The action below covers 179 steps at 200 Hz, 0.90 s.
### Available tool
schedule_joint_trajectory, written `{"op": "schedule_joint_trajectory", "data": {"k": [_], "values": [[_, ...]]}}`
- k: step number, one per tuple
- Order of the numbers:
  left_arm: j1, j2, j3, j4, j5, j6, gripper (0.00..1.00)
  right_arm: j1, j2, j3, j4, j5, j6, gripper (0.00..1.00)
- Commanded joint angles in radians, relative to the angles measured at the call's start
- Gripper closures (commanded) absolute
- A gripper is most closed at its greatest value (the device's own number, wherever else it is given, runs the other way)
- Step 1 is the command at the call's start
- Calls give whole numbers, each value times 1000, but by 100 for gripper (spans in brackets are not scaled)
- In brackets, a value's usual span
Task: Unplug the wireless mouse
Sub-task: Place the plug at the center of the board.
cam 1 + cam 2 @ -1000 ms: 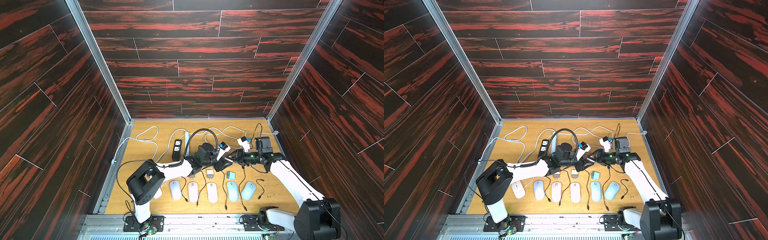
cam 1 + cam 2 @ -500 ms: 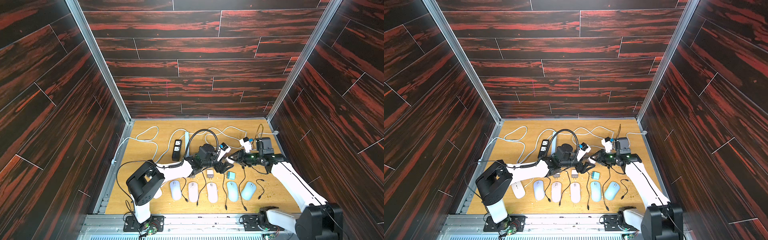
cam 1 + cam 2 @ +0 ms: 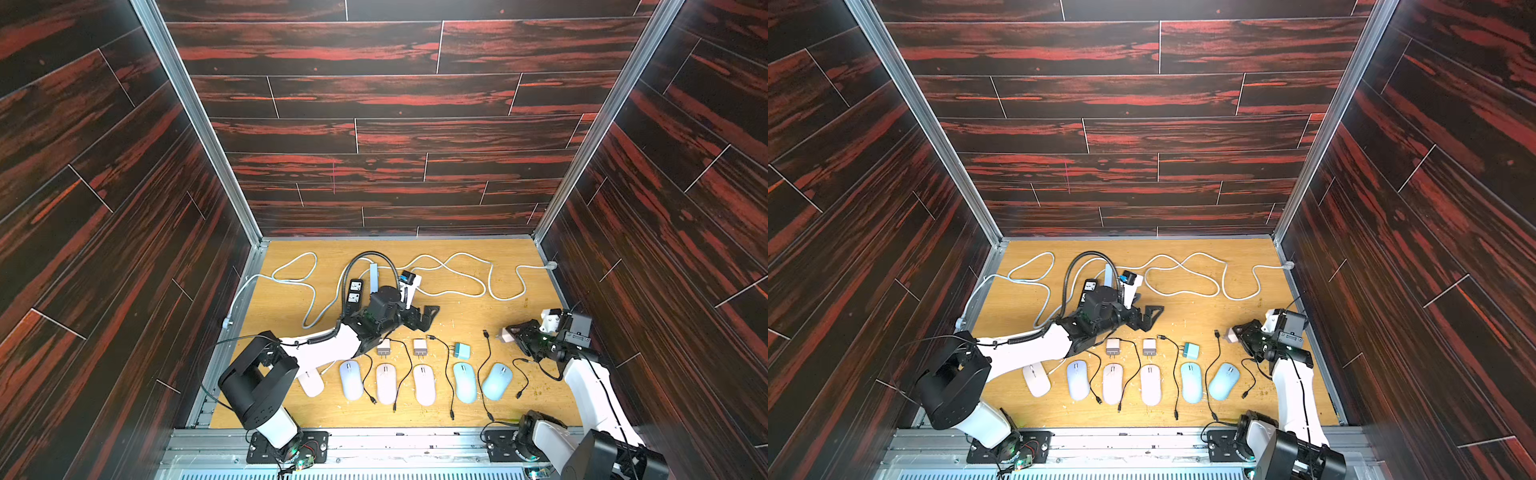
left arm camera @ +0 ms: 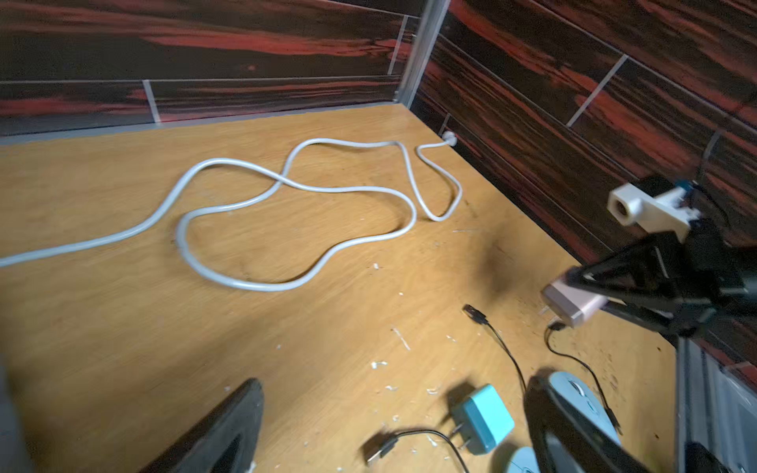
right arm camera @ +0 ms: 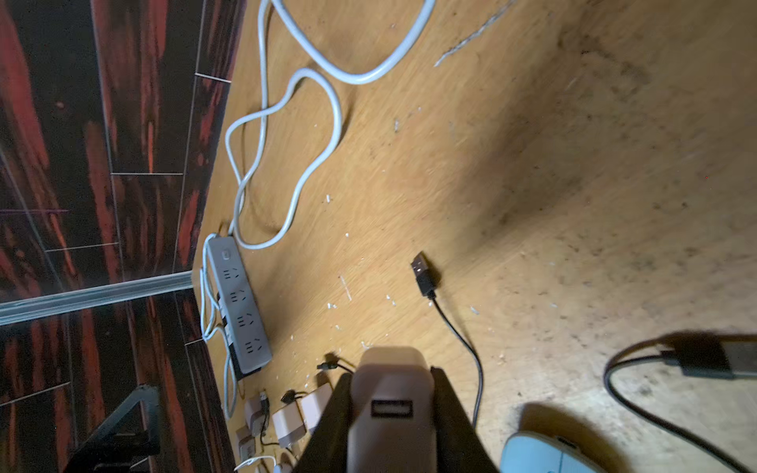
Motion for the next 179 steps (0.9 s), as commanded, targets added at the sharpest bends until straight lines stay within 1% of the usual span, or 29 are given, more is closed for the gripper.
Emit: {"op": "schedule_joint_trajectory", "data": {"k": [1,12,15,22,36,64,85,88,103,129,137,150,179], "values": [[46,-71,-31,-18,-76,-114,0,-5,12,-22,46,54,-9,92],[75,-87,-32,-55,-78,-151,0,-4,22,-35,67,60,-4,92],[82,-91,-33,-65,-78,-158,0,-4,24,-37,73,92,-3,92],[99,-103,-39,-83,-72,-168,0,-4,32,-43,87,114,-1,91],[123,-135,-60,-104,-78,-179,0,-5,62,-47,119,123,-4,90],[141,-199,-113,-118,-119,-165,0,-4,148,-54,192,81,2,87],[148,-237,-141,-133,-142,-159,0,-4,198,-64,241,75,7,84],[148,-241,-146,-134,-143,-159,0,-4,207,-65,247,46,8,83],[150,-255,-160,-134,-145,-160,0,-4,241,-74,291,8,13,81],[151,-261,-170,-142,-145,-164,0,-4,267,-99,319,25,33,76],[151,-265,-170,-146,-148,-162,0,-4,270,-109,322,28,39,72],[151,-273,-173,-150,-156,-159,0,-4,275,-127,325,24,49,61],[152,-287,-178,-162,-177,-153,0,-5,248,-163,309,38,63,42]]}}
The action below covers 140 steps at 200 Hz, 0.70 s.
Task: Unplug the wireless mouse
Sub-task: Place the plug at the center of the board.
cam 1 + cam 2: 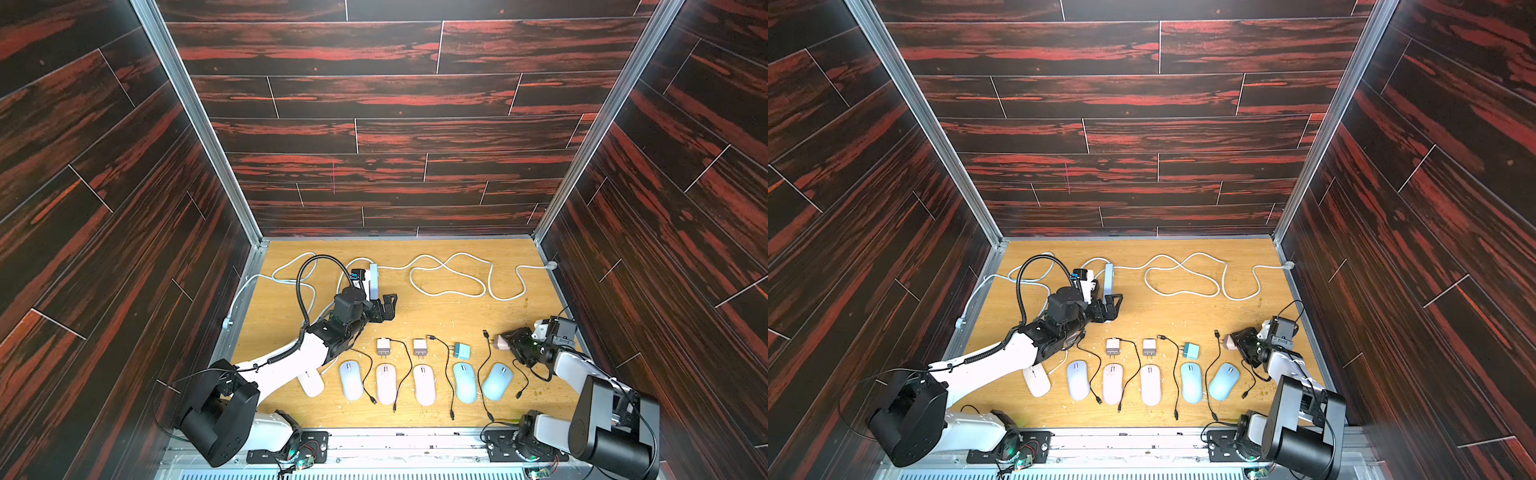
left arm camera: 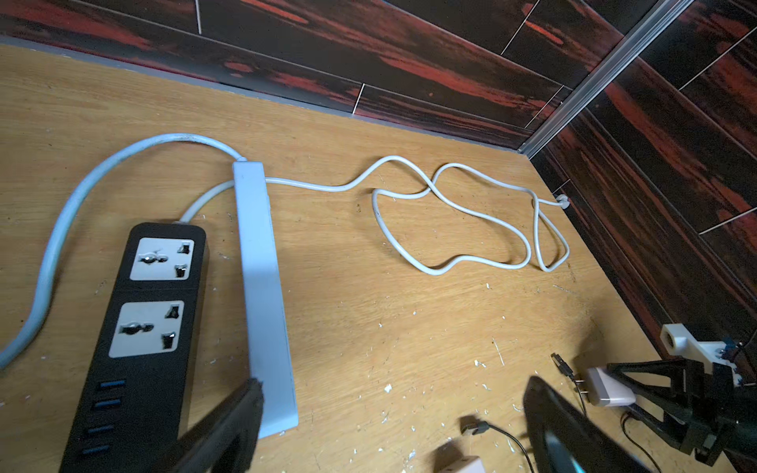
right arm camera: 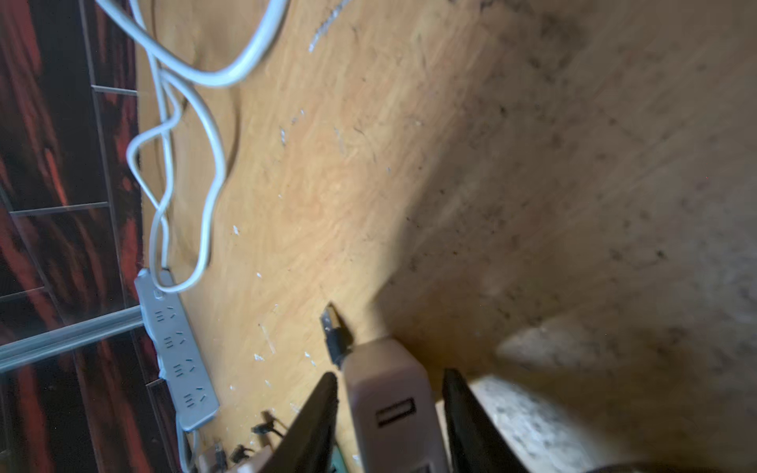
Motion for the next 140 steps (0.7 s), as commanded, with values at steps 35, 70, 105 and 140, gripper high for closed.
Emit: {"op": "schedule_joint_trajectory", "data": {"k": [35,70,105,140], "values": [[7,-44,-12,-38,-52,5,0,-1,-76,-19,-70,72,7,36],[6,-58,-2,-90,-114,11,0,-1,-178,31,-173,162,-9,32],[7,-85,9,-176,-237,33,0,47,-307,128,-302,265,-58,22],[7,-131,23,-251,-359,92,0,177,-394,256,-359,382,-125,7]]}}
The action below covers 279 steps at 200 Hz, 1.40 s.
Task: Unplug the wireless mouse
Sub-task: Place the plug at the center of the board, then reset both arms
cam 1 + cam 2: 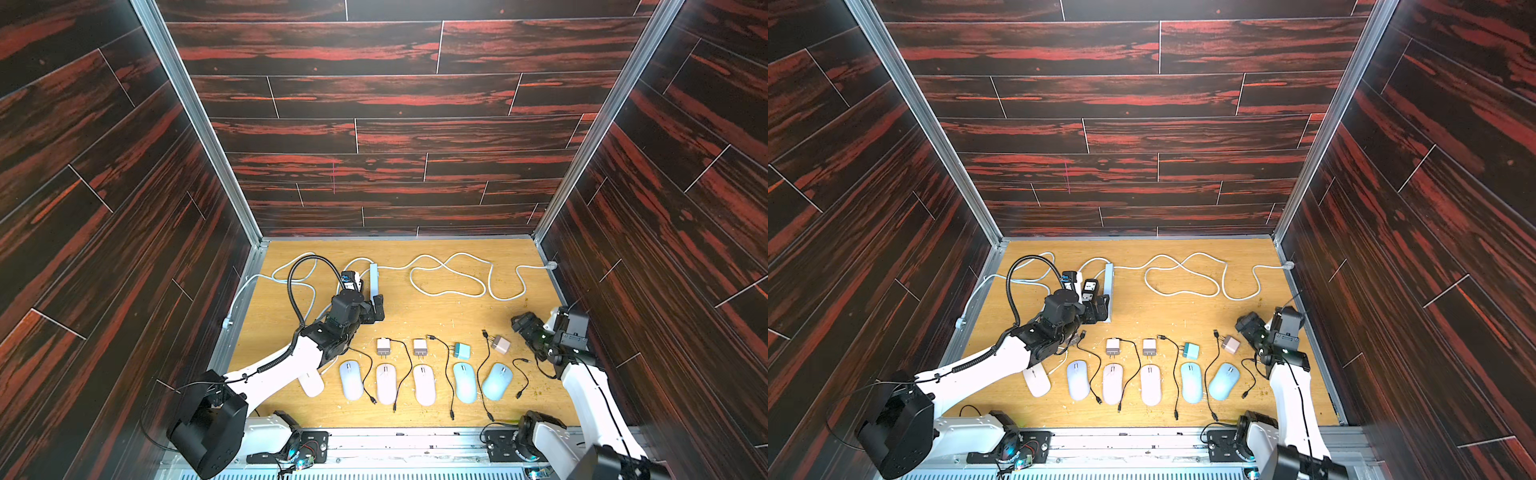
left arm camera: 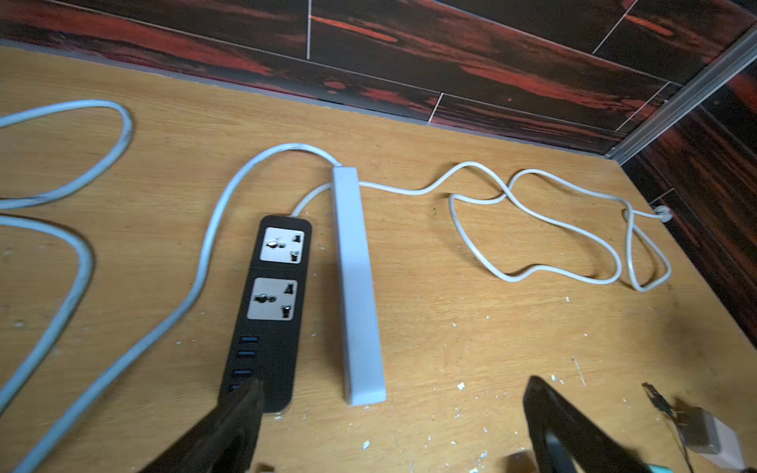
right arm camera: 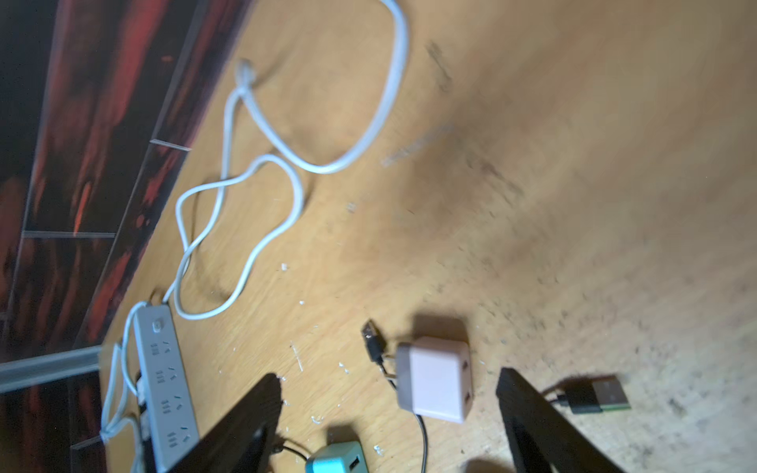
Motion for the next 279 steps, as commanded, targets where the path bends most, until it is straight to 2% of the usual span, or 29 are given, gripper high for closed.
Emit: {"op": "schedule_joint_trajectory", "data": {"k": [1,25,49,72,89,99,118,156,187,221,230,249,265,279], "values": [[6,-60,24,-80,-138,58,0,72,-50,84,-74,109,-74,7],[15,-110,-4,-54,-276,137,0,101,-81,127,-11,115,-130,6],[53,-148,-45,12,-363,239,0,101,-74,137,95,154,-171,6],[125,-193,-142,158,-362,333,0,100,-36,115,229,257,-186,2],[190,-206,-201,244,-360,398,0,101,6,103,322,287,-215,2],[234,-205,-212,241,-386,409,0,101,35,100,359,315,-200,2],[310,-182,-228,225,-437,397,0,101,98,95,417,301,-254,2],[406,-43,-277,362,-486,394,0,101,202,-2,602,382,-331,2],[469,55,-300,468,-410,395,0,100,320,-60,738,379,-375,2],[552,111,-296,536,-273,392,0,106,428,-162,1026,360,-456,2],[573,112,-272,482,-238,375,0,105,457,-184,1098,338,-473,2],[595,118,-267,483,-173,358,0,105,525,-229,1281,241,-498,2],[602,138,-342,663,-54,363,0,107,560,-236,1338,200,-521,1],[602,208,-361,749,-57,366,0,107,581,-262,1404,177,-529,1]]}}
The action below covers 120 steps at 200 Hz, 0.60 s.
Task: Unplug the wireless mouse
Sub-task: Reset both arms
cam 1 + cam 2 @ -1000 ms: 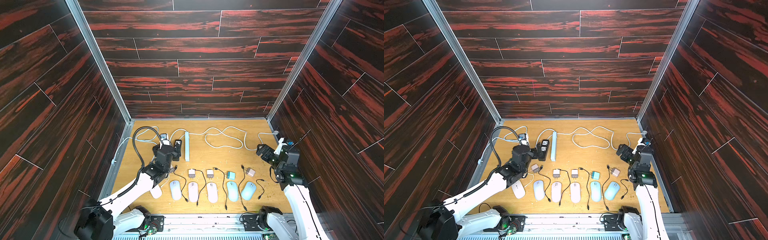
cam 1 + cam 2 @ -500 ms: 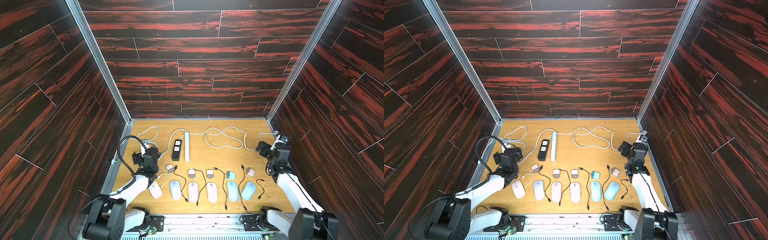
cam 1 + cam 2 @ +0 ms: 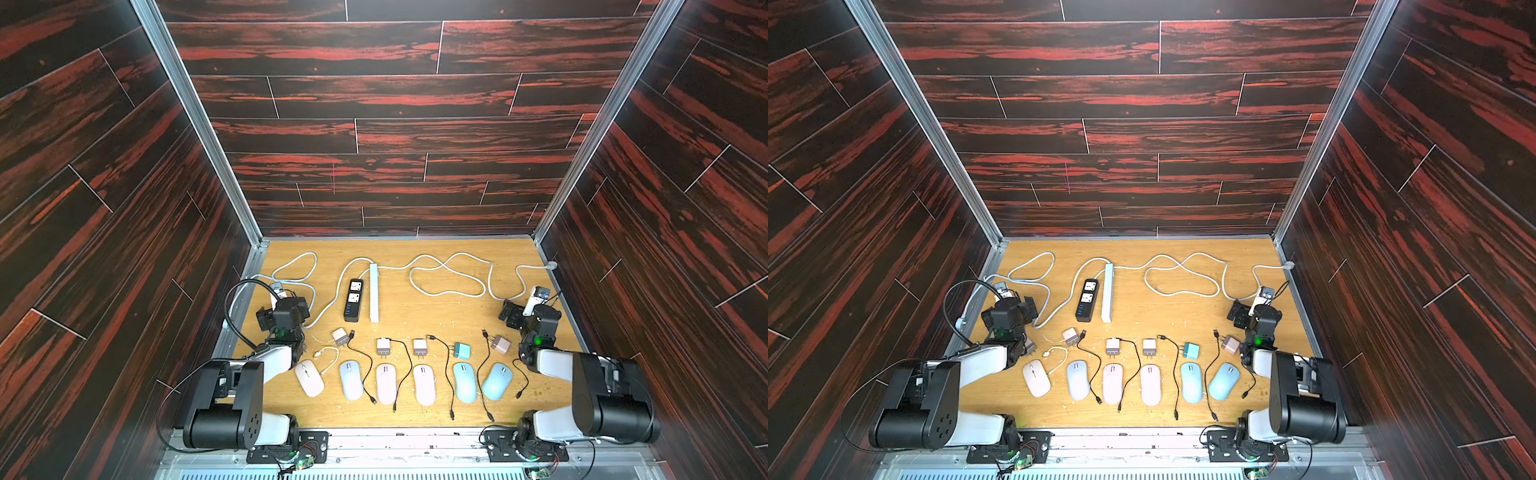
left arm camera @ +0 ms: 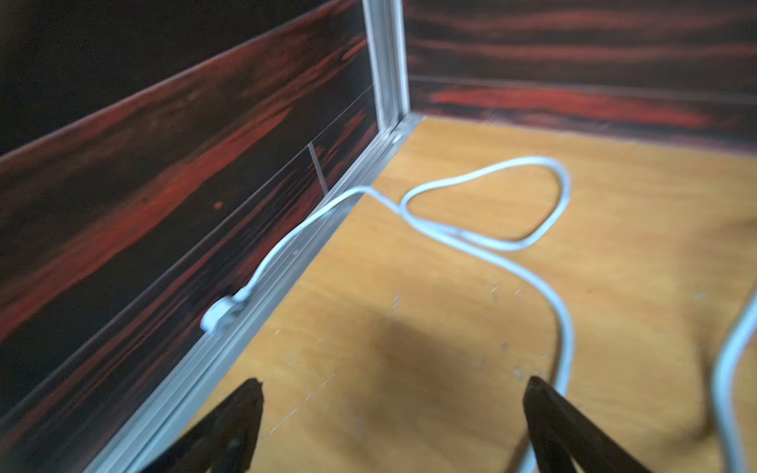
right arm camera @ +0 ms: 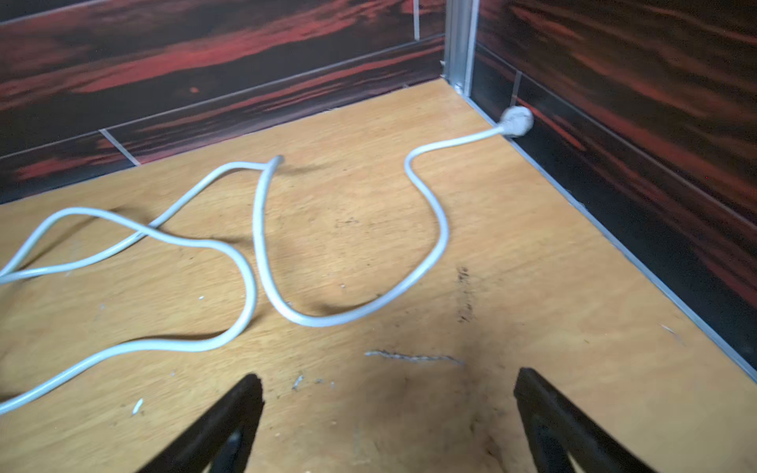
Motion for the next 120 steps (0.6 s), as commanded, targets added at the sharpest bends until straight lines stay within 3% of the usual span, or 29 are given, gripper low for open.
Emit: {"op": "schedule_joint_trajectory", "data": {"k": [1,19,40,55,86,120], "values": [[2,89,-48,205,105,-2,0,6,33,-30,236,-85,-50,2],[5,171,-65,372,56,-13,0,8,68,-81,364,-104,-57,2],[6,114,-11,152,91,-18,0,18,96,-151,525,-76,-63,2],[7,134,-15,195,85,-17,0,23,98,-152,527,-25,-51,2],[6,126,-10,170,88,-16,0,59,98,-57,346,68,-64,2],[6,121,-8,162,90,-13,0,98,103,-75,395,151,-85,2]]}}
